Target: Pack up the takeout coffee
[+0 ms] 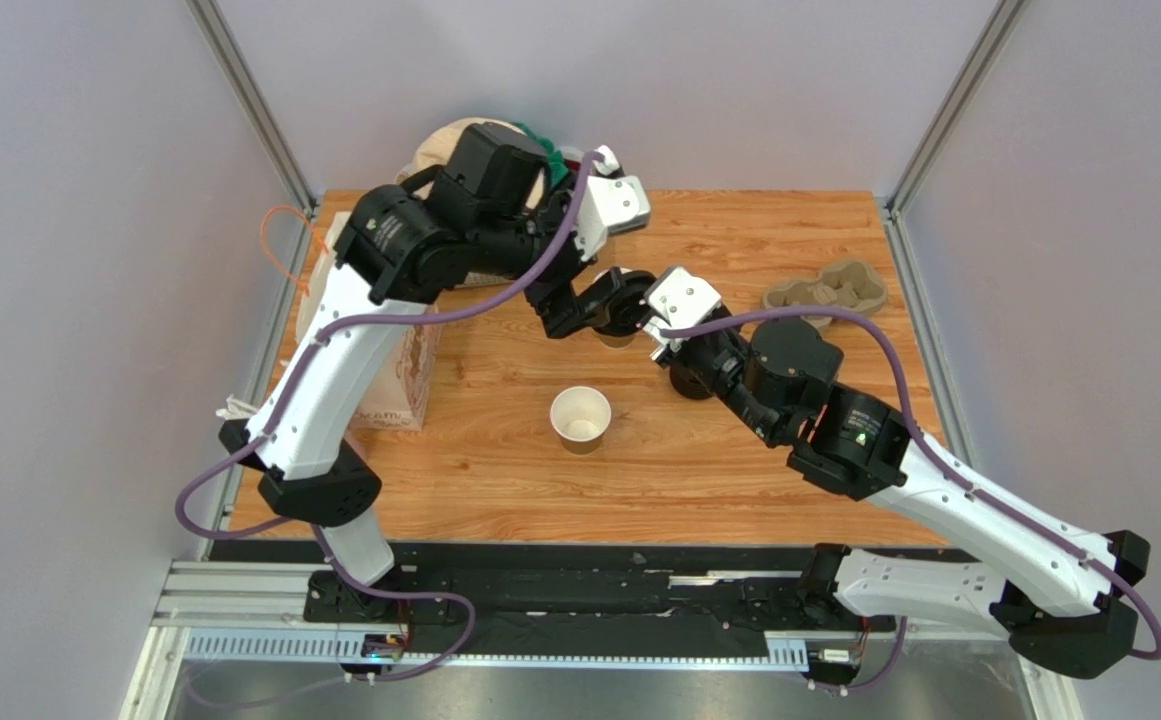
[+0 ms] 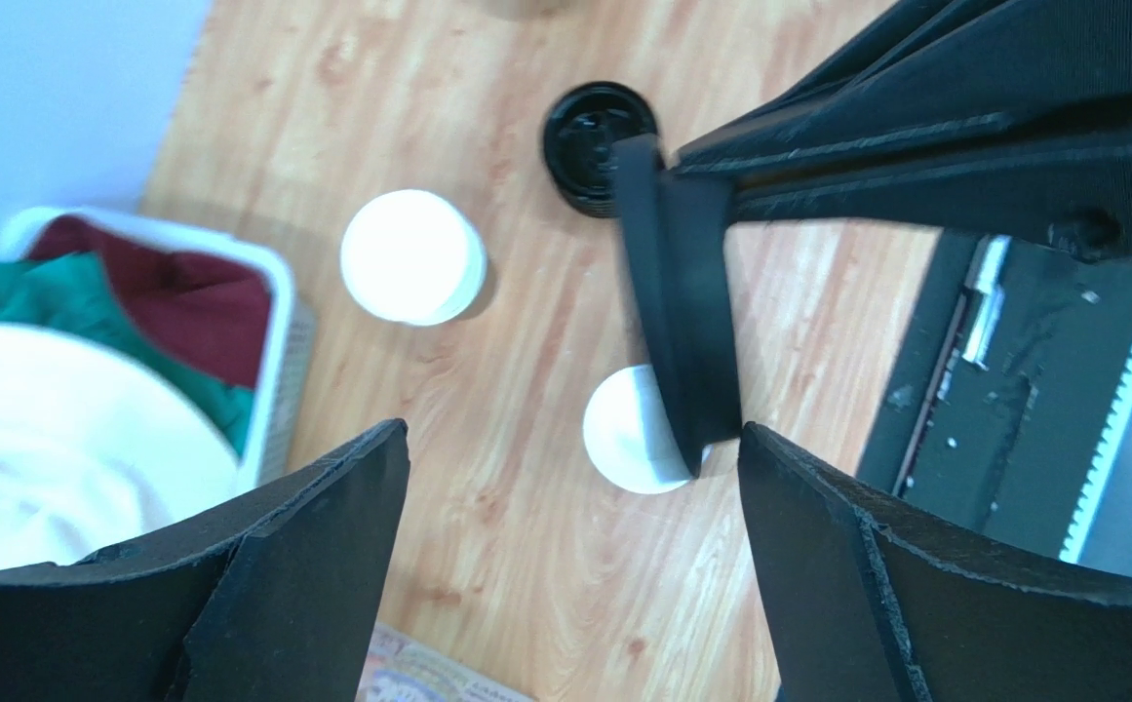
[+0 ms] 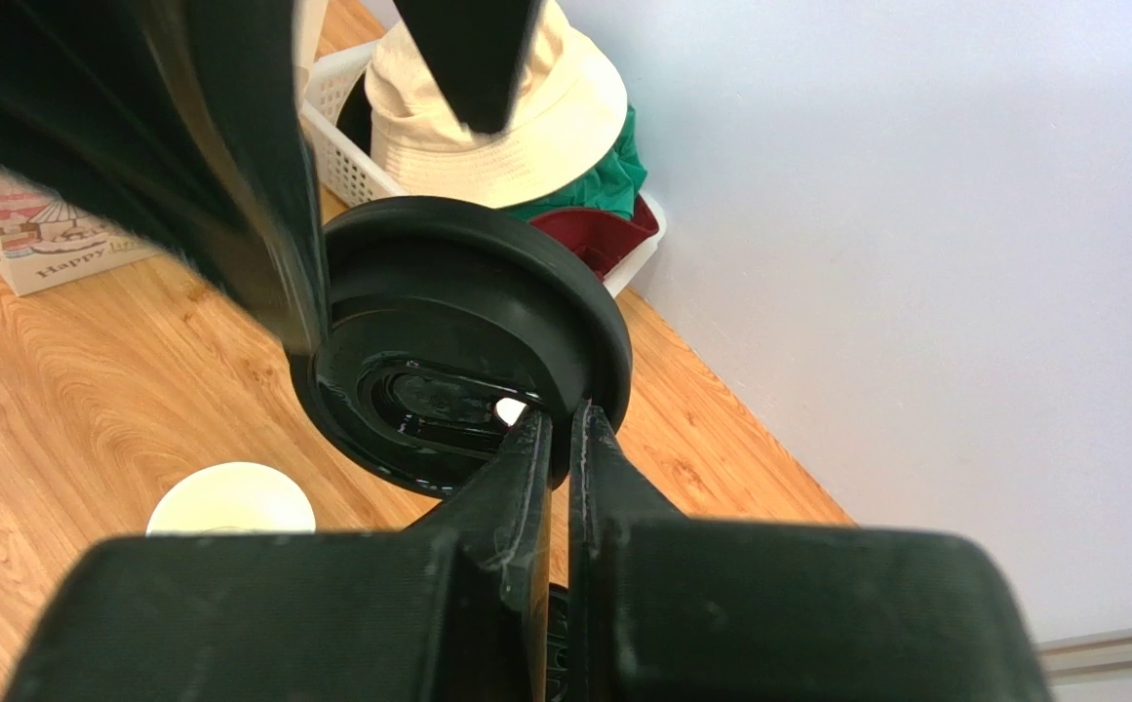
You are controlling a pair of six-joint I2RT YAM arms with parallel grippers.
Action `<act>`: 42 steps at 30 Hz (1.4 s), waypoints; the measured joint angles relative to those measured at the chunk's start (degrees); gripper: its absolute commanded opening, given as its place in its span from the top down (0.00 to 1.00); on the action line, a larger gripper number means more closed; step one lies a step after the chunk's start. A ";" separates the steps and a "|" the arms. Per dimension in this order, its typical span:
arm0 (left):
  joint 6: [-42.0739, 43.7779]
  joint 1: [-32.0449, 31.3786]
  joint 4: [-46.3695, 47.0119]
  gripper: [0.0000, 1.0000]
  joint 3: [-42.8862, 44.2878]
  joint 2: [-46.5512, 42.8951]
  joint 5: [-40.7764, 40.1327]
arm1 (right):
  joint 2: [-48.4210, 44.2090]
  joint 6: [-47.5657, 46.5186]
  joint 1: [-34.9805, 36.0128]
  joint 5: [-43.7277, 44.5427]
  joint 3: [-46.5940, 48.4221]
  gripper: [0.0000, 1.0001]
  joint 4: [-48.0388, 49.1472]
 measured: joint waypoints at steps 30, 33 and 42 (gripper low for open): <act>5.73 12.55 48.52 0.03 -81.15 -51.49 -13.09 | 33.46 13.25 -17.14 -27.04 26.45 1.00 -35.65; 7.04 12.55 52.11 0.03 -86.27 -54.25 -12.22 | 36.63 13.92 -17.14 -28.48 26.45 1.00 -39.65; 9.97 12.55 58.80 0.24 -90.53 -55.54 -7.15 | 44.41 14.97 -16.98 -33.05 27.52 1.00 -47.69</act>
